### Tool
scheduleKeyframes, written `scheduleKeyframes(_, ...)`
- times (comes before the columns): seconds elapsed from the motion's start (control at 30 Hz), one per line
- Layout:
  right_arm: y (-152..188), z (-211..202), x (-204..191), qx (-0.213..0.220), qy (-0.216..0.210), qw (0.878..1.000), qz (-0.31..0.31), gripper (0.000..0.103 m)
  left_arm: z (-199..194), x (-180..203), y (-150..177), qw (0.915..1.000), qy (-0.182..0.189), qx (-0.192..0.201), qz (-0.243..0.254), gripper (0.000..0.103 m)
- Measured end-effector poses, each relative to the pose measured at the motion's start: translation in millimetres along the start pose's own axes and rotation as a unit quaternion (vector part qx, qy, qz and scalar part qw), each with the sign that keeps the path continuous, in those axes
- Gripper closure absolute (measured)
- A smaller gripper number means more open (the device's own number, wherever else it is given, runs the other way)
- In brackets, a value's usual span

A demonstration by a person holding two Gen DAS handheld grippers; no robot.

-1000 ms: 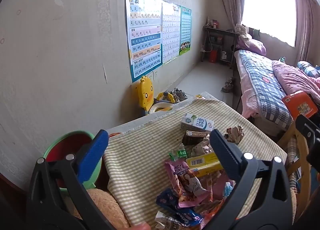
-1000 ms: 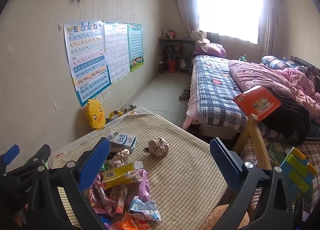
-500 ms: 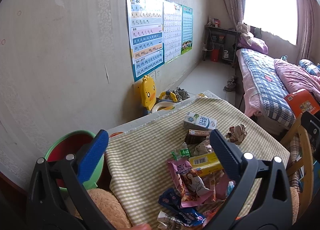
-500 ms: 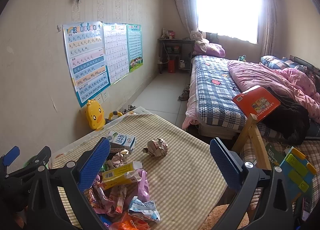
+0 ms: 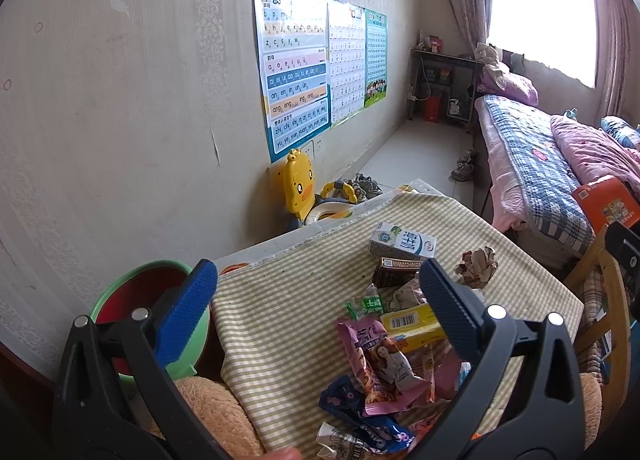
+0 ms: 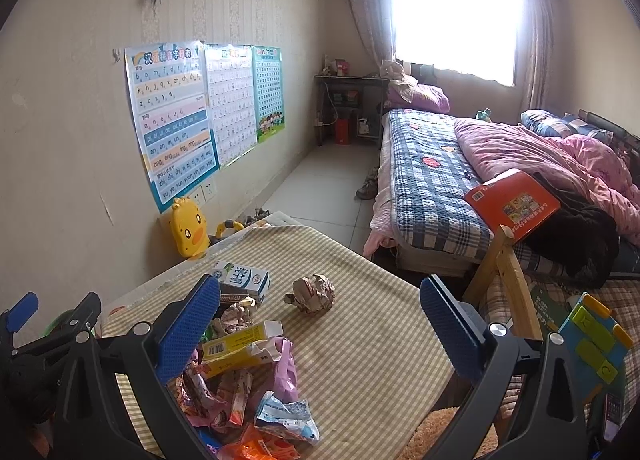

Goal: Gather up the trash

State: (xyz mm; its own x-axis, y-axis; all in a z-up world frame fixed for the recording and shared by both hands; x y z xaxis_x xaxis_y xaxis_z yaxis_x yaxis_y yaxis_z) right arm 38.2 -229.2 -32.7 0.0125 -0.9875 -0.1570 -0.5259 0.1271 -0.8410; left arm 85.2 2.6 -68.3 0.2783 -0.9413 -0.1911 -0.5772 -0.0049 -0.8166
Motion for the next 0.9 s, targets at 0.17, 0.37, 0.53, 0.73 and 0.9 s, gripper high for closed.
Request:
scheduleKeyframes(0.17, 1.1, 0.3, 0.7, 0.000, 0.000, 1.000, -0.001, 0.007, 2.2, -2.9, 0.3, 1.0000, -0.002, 0.001, 0.000, 0.004)
scheduleKeyframes(0.37, 0.5, 1.0, 0.3, -0.001, 0.000, 1.000, 0.000, 0.007, -0.2, 0.7, -0.4, 1.0000, -0.003, 0.003, 0.001, 0.004)
scheduleKeyframes(0.53, 1.6, 1.4, 0.5, -0.001, 0.000, 1.000, -0.001, 0.007, 0.3, 0.0, -0.6, 1.0000, -0.004, 0.002, 0.001, 0.004)
scheduleKeyframes(0.73, 2.8, 1.3, 1.0, -0.002, 0.000, 1.000, -0.001, 0.007, -0.6, 1.1, -1.5, 1.0000, -0.005, 0.002, 0.003, 0.004)
scheduleKeyframes(0.9, 5.2, 6.2, 1.8, -0.005, 0.001, 1.000, -0.001, 0.007, 0.3, 1.1, -2.1, 1.0000, -0.006, 0.002, 0.003, 0.004)
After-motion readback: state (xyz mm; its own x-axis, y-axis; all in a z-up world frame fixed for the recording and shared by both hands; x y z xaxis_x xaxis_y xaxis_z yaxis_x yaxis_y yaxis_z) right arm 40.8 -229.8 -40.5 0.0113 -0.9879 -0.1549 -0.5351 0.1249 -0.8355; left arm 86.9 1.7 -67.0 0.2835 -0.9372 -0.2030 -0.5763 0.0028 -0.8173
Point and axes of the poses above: each gripper's, at about its wrist camera, not at the fingertips, and z roughly the way its jaws point, x to its right, y to its underside, the point moved 10 cm from there along z, roughly the way its jaws point, and after that the axes turned 15 degrees about -y, right-handed, at the moved point
